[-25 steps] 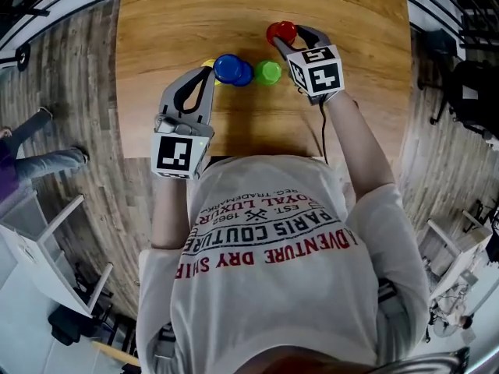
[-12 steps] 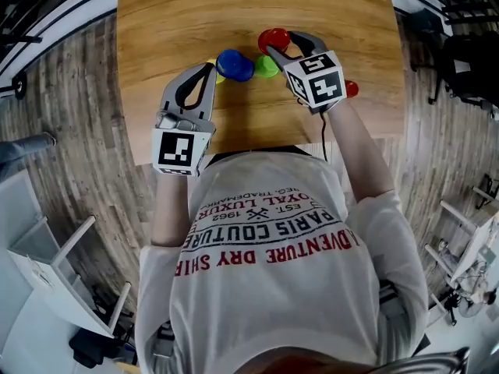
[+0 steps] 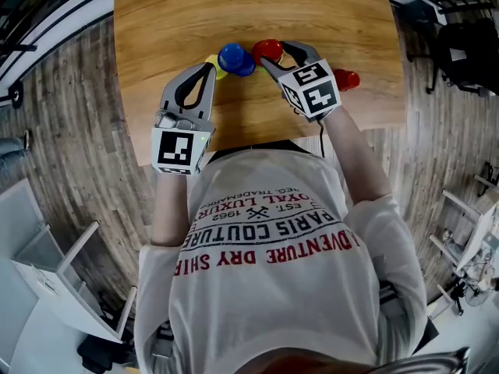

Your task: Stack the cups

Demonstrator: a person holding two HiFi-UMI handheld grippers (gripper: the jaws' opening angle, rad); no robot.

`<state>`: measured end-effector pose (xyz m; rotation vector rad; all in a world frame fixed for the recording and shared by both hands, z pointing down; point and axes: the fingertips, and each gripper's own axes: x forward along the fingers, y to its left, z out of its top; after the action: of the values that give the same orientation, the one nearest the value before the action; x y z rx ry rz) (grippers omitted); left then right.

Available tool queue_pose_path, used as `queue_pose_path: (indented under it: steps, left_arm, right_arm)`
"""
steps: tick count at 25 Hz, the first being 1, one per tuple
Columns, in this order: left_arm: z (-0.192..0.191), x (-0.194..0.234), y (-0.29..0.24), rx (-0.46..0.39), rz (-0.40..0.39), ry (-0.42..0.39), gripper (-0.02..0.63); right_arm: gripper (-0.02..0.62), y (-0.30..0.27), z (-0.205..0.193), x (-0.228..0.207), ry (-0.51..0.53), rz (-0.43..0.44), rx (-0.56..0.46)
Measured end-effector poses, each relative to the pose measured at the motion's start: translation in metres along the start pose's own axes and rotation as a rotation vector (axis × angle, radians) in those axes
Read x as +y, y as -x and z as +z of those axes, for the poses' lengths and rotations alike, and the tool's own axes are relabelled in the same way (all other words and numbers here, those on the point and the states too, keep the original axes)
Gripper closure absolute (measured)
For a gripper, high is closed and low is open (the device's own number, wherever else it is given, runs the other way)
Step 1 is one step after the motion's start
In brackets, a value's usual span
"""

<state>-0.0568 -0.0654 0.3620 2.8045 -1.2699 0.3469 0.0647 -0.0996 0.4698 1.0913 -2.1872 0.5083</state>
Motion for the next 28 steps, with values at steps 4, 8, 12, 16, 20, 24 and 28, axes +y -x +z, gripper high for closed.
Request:
queue_pose_path:
  steps: [4,8,12,16,20,24,28]
  left_arm:
    - [-0.003,0.004,0.002,0.004,0.004,0.006,0.589]
    - [-0.002,0.006,0.003,0.004,0.008,0.008,0.589]
    - [-0.003,0.007,0.005,0.008,0.009,0.008,0.589]
    - [-0.005,0.006,0.006,0.01,0.003,0.004,0.589]
    - [-0.002,0.005,0.004,0.004,-0.007,0.002,0.589]
    - [0.004,0.0,-0.003,-0.007,-0.022,-0.004,0.589]
    - [0.009,-0.011,-0.018,-0.025,-0.06,-0.007,0.589]
  right_arm:
    - [0.353,-0.006,-0.001,0.008,0.022,0.01,0.014]
    - [0.353,-0.008,-0.002,0.012,0.015,0.018,0.018]
    - [0.353,-0.009,-0.002,0.012,-0.005,0.013,0.01]
    - [0.347,-0.011,-0.003,0.012,-0.027,0.01,0.002]
    - [0.279,-0.004,0.007,0.009,-0.066,-0.012,-0.073]
    - [0.272,0.012,0.016,-0.003,-0.096,-0.054,-0.142]
    - [0.272,0.03,0.008,-0.022,-0.138,-0.113,-0.164]
